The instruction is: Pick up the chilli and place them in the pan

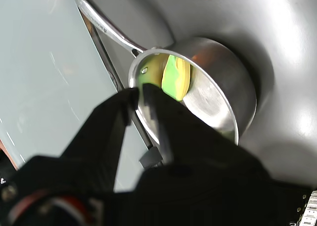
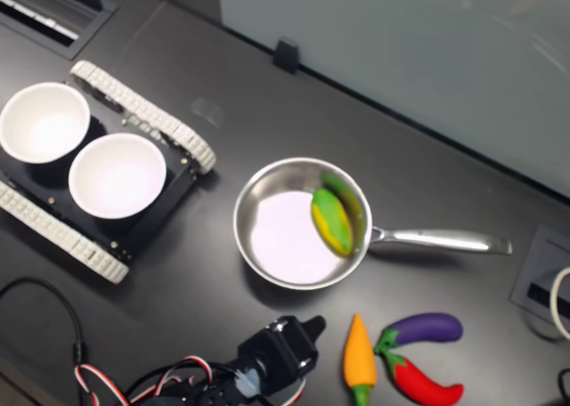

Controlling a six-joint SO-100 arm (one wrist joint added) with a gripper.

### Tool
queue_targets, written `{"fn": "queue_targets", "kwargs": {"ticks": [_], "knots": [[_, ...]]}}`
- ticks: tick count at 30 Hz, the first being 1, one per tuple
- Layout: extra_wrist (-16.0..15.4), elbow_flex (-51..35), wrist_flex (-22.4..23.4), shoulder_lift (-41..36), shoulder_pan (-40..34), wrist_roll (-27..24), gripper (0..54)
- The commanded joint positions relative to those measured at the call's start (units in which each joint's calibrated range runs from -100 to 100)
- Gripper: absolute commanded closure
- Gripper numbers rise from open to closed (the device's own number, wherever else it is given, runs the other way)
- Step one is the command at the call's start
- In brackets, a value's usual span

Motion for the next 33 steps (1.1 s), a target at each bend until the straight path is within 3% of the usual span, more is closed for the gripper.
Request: {"fn": "queue_targets", "kwargs": {"ticks": [1, 9, 33], "knots": [[1.1, -5.4, -0.8, 2.7, 4.1, -0.8, 50.7], [1.0, -4.3, -3.7, 6.2, 10.0, -1.2, 48.3], [0.8, 0.5, -7.4, 8.8, 11.6, -0.5, 38.7]]}}
